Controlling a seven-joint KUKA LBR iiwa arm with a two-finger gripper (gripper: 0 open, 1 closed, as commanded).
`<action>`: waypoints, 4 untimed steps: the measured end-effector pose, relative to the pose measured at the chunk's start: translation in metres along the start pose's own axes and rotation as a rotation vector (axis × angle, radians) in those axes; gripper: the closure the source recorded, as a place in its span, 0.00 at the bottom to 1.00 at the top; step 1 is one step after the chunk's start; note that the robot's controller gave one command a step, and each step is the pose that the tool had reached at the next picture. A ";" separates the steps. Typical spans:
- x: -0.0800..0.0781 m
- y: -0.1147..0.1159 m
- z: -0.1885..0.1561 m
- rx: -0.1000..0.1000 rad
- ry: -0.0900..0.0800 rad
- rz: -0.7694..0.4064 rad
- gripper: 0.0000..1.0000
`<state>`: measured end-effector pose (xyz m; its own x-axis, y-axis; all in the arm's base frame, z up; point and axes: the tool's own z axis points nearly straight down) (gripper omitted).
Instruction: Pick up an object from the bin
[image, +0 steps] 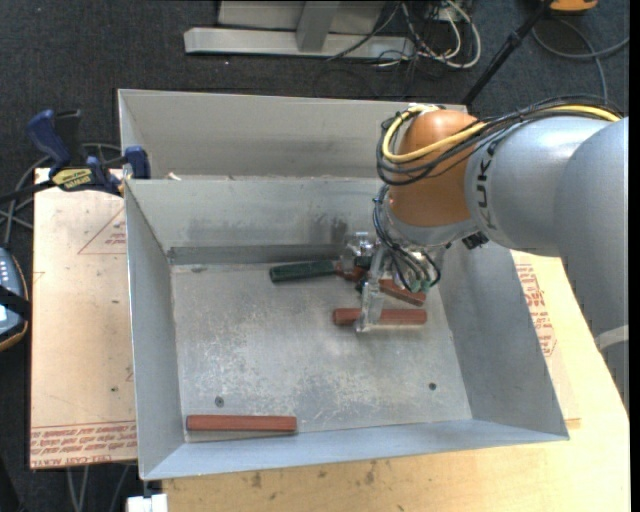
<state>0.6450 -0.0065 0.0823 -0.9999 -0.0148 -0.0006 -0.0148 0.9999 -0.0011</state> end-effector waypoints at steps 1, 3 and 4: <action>0.043 -0.026 0.011 -0.002 -0.006 -0.011 0.00; 0.092 0.053 0.009 -0.004 -0.008 0.240 1.00; 0.061 0.073 -0.120 -0.002 -0.009 -0.164 1.00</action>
Offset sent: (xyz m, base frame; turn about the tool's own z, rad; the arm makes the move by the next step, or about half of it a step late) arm -0.0430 -0.0258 -0.0123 -0.0157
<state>0.5824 0.0653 0.2020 -0.9841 -0.1774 -0.0093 -0.1774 0.9841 0.0002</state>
